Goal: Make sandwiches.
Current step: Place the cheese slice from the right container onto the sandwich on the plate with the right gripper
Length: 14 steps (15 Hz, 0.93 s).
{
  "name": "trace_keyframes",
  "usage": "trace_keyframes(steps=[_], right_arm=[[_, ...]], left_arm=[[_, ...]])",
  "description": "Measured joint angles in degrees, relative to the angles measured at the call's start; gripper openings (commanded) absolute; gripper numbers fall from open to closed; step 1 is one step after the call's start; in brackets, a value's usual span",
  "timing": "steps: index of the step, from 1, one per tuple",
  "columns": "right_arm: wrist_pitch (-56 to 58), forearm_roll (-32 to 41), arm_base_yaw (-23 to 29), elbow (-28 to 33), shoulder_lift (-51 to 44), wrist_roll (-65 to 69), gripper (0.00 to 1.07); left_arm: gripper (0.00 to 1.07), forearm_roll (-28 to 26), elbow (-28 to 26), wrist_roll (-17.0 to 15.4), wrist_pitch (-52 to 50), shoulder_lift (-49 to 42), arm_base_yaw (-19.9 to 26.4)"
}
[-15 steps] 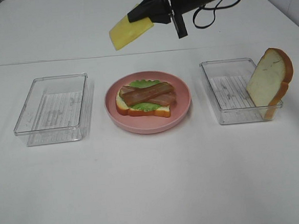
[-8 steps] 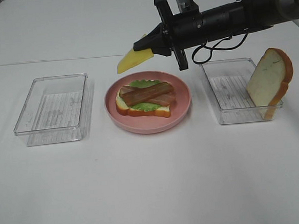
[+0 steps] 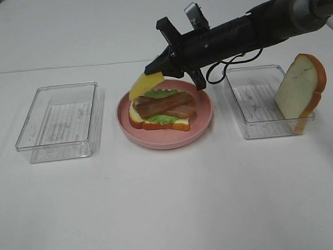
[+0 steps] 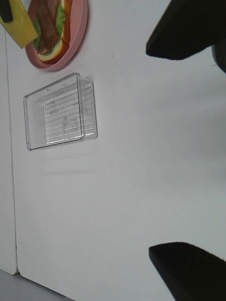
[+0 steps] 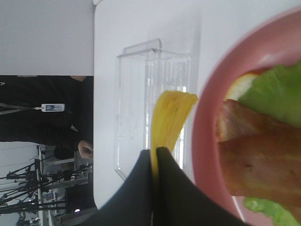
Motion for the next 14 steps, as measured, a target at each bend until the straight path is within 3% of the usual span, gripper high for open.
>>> trace_keyframes(steps=[10,12,13,14], right_arm=[[-1.1,-10.7,0.0,0.0,1.7,6.8,0.0],[-1.5,-11.6,0.0,0.0,1.7,7.6,0.11],[-1.5,-12.1,0.0,0.0,1.6,8.1,0.23],[-1.7,-12.5,0.0,0.0,1.4,8.7,0.44]], left_arm=[[0.98,0.0,0.0,0.0,0.0,0.0,0.0],[0.98,0.0,0.0,0.0,0.0,0.0,0.0],[0.98,0.0,0.0,0.0,0.0,0.0,0.0],[0.98,0.0,0.0,0.0,0.0,0.0,0.0]])
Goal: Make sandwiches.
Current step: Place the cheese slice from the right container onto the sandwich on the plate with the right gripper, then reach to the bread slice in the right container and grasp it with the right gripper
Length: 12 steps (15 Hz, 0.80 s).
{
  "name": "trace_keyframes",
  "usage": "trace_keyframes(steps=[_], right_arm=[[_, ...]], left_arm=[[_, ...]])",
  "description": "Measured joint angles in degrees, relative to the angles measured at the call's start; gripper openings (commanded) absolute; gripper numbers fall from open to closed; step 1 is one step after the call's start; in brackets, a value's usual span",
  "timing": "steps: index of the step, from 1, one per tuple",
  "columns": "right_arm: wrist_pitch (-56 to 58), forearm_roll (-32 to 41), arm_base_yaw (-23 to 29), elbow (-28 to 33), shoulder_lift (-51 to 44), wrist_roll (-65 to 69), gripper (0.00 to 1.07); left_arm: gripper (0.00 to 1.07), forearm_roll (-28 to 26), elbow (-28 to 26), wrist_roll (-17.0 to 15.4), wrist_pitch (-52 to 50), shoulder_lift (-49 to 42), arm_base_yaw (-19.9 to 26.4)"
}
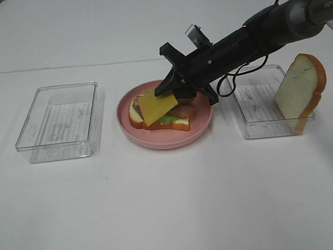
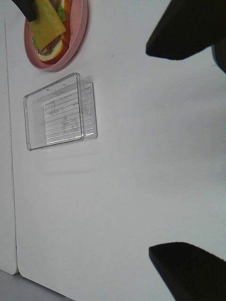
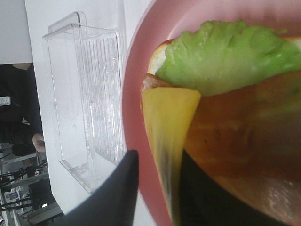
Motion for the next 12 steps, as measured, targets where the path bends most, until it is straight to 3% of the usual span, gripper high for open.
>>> trace_keyframes(steps=[2,5,10,12], right_arm=[[-0.3,-0.6,0.0,0.0,-0.5,0.1,0.61],[-0.6,-2.5,0.0,0.0,-1.4,0.2,0.65],[-2.8,-14.7,0.0,0.0,-6.9,4.8,0.67],[-3.0,-20.6,0.0,0.0,-11.3,7.3,0.83]], left_arm=[[0.98,0.0,0.0,0.0,0.0,0.0,0.0],[0.98,0.0,0.0,0.0,0.0,0.0,0.0],[0.98,0.0,0.0,0.0,0.0,0.0,0.0],[0.98,0.0,0.0,0.0,0.0,0.0,0.0]])
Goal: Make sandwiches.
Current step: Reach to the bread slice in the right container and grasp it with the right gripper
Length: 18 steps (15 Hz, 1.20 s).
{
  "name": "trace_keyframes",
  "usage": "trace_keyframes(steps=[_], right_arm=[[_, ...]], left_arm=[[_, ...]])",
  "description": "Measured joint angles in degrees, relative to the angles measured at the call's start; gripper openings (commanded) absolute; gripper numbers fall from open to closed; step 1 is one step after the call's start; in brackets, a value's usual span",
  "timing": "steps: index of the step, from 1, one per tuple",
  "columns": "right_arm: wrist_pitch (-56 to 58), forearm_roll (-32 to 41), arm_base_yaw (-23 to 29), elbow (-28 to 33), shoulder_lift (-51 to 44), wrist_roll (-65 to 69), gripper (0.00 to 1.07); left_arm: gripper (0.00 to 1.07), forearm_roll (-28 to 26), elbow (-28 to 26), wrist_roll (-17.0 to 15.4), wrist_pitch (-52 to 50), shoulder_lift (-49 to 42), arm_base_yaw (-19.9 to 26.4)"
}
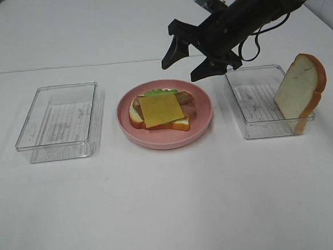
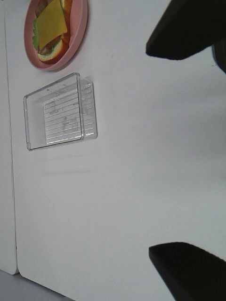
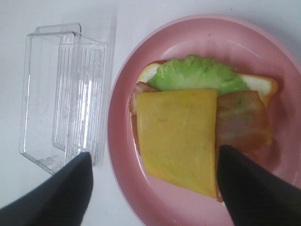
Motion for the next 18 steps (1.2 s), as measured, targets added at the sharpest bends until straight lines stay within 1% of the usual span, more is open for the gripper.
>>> trace_keyframes(steps=[1,2,3,4,6,7,8,9,11,12,16,18], right_arm=[[0.0,-2.3,0.0,0.0,-2.0,0.3,0.9],[0.1,-4.1,0.0,0.0,-3.3,0.7,0.93],[0.2,-14.1,0.0,0.0,-8.0,6.5,0.96],[0.2,-17.0,0.0,0.0,-9.2,8.1,0.96],[0.6,-30.9,0.0,0.0,-13.0,16.4,0.96],[1.1,-34.3,0.0,0.0,-13.9,18.4,0.96],[6.9,-43.7,-1.0,-1.5,-15.9,23.9,0.95],[8.5,-44.4,-1.4,-2.2,-16.0,24.4,0.95],[13.6,-45.1,-4.0,-4.2,-16.0,24.7,0.95],[16.9,-46.0,-8.5,-6.0,-16.0,24.7,0.95],[18.6,-45.7,-14.5,-6.6,-14.4,24.7,0.95],[18.6,-45.9,-15.5,-6.6,-11.6,24.7,0.95]], left_arm=[[0.98,0.0,0.0,0.0,0.0,0.0,0.0],[0.98,0.0,0.0,0.0,0.0,0.0,0.0],[0.98,0.0,0.0,0.0,0.0,0.0,0.0],[0.98,0.0,0.0,0.0,0.0,0.0,0.0],[0.98,0.0,0.0,0.0,0.0,0.0,0.0],[0.98,0.0,0.0,0.0,0.0,0.0,0.0],[0.98,0.0,0.0,0.0,0.0,0.0,0.0],[0.98,0.0,0.0,0.0,0.0,0.0,0.0],[0.98,0.0,0.0,0.0,0.0,0.0,0.0],[0.98,0.0,0.0,0.0,0.0,0.0,0.0],[0.98,0.0,0.0,0.0,0.0,0.0,0.0],[0.98,0.0,0.0,0.0,0.0,0.0,0.0]])
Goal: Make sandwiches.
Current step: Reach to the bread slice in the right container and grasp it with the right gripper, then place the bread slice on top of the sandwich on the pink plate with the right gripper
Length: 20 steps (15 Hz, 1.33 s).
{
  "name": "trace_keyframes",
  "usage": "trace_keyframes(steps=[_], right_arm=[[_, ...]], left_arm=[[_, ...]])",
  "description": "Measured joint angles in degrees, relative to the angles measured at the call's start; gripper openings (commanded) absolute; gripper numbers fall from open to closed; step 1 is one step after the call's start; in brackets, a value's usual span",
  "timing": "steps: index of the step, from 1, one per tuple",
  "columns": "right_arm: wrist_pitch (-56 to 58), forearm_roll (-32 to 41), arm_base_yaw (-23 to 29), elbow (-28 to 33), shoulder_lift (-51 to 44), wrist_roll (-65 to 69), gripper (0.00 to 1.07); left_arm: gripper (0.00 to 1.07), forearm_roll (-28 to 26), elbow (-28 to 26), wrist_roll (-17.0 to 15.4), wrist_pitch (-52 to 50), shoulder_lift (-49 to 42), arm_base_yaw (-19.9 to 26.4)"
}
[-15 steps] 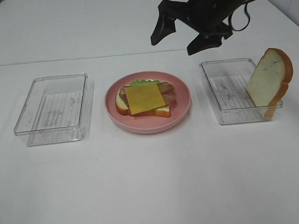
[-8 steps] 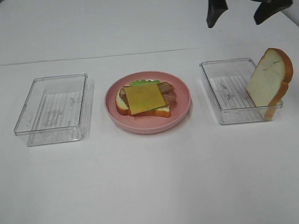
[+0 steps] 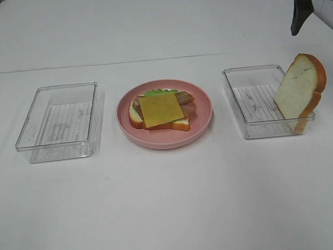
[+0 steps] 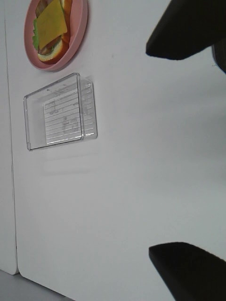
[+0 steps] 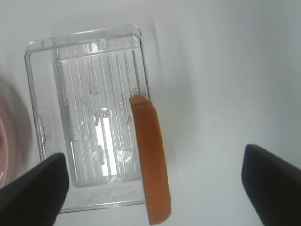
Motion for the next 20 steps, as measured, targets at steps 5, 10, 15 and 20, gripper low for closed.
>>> trace_keyframes(steps=[5,10,15,20], right_arm=[[2.5,1.1,0.0,0.0,8.0,0.0,0.95],[4.2,1.1,0.0,0.0,12.3,-0.2,0.94],[4.9,2.2,0.0,0.0,12.3,-1.4,0.28],[5.8,2.6,0.1,0.0,12.3,-1.1,0.1]], left_arm=[[0.98,0.0,0.0,0.0,0.0,0.0,0.0],[0.98,0.0,0.0,0.0,0.0,0.0,0.0],[0.98,0.0,0.0,0.0,0.0,0.0,0.0],[0.98,0.0,0.0,0.0,0.0,0.0,0.0]])
